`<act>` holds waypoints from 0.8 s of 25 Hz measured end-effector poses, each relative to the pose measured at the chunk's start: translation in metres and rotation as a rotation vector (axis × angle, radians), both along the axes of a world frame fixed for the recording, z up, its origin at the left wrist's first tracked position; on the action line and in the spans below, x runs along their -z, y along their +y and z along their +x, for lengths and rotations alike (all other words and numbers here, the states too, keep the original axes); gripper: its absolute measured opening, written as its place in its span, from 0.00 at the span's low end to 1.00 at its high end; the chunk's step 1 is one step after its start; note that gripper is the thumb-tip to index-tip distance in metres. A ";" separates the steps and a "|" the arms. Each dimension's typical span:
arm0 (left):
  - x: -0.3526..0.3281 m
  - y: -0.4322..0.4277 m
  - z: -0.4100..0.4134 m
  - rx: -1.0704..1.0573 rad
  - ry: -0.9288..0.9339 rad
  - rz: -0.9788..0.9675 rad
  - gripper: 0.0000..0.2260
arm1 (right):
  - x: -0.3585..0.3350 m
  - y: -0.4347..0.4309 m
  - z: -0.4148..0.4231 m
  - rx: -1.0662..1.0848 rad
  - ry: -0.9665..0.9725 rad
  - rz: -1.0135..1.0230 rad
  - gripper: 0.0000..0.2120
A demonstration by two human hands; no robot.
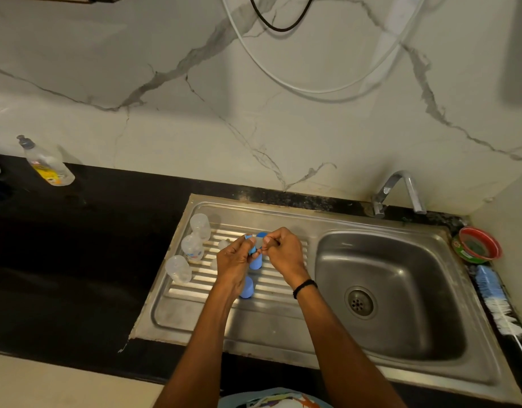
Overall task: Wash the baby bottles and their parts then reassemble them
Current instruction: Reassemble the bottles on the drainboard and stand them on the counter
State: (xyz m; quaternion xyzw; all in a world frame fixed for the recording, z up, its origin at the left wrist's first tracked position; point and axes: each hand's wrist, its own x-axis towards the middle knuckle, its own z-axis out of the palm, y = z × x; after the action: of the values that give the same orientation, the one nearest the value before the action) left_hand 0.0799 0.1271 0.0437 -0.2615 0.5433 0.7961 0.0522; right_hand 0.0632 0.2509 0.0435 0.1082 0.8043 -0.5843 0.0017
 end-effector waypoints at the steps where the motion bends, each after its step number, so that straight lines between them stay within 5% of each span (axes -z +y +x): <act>1: 0.000 0.001 0.001 0.014 -0.005 0.053 0.11 | 0.003 0.001 -0.002 -0.002 -0.013 -0.018 0.05; 9: 0.004 -0.009 0.004 0.118 -0.093 0.178 0.24 | -0.004 0.009 -0.001 -0.198 -0.155 -0.382 0.13; 13: 0.005 -0.010 0.009 0.180 -0.076 0.143 0.25 | -0.002 0.015 0.002 -0.322 -0.195 -0.382 0.20; 20: 0.008 -0.015 0.016 0.199 -0.125 0.049 0.23 | -0.004 0.008 0.008 -0.381 -0.180 -0.290 0.14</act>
State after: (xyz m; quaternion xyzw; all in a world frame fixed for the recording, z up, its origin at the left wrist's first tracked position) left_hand 0.0955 0.1123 0.0355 -0.2540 0.5426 0.7821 0.1713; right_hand 0.0709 0.2591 0.0471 0.0049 0.7146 -0.6707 0.1985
